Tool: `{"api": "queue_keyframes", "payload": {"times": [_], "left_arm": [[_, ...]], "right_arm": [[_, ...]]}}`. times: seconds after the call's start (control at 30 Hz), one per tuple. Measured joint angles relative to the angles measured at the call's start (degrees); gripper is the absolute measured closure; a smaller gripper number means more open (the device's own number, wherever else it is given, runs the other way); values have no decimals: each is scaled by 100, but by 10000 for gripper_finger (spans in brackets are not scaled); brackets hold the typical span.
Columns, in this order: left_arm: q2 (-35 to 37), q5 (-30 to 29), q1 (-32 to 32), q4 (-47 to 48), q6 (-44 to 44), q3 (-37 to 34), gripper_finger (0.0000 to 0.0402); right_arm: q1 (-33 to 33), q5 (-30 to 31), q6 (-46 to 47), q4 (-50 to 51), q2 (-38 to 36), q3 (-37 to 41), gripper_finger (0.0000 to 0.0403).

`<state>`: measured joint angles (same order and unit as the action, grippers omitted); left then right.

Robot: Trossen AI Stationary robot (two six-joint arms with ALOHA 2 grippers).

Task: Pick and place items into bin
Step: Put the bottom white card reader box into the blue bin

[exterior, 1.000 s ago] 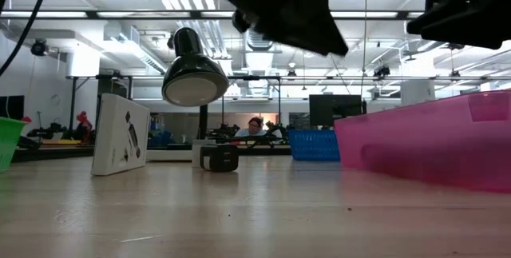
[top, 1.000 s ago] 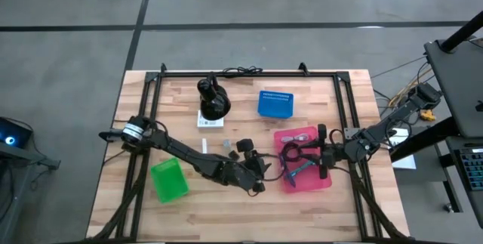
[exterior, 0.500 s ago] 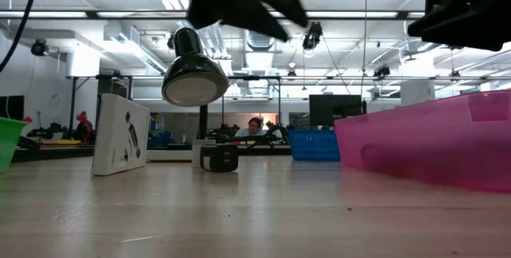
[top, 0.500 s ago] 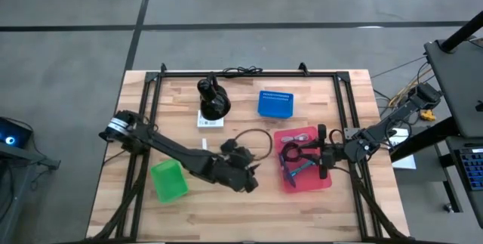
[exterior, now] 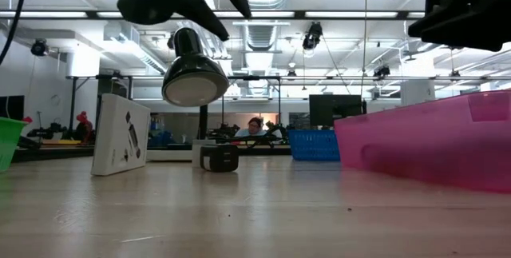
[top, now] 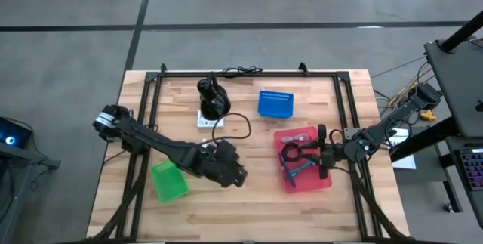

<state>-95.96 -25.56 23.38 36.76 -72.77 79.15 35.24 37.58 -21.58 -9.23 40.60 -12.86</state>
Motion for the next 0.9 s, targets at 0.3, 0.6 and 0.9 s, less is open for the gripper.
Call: {"api": "queue_keyframes", "payload": {"times": [0.3, 0.6, 0.9], "left_arm": [[92, 164, 0, 1026, -1049, 9, 253], [136, 175, 0, 2333, -2070, 155, 253], [63, 275, -2, 3203, -2733, 107, 253]], "right_arm": [[0, 0, 2, 0, 3, 0, 298], [0, -2, 0, 0, 4, 0, 300], [0, -2, 0, 0, 4, 0, 300]]}}
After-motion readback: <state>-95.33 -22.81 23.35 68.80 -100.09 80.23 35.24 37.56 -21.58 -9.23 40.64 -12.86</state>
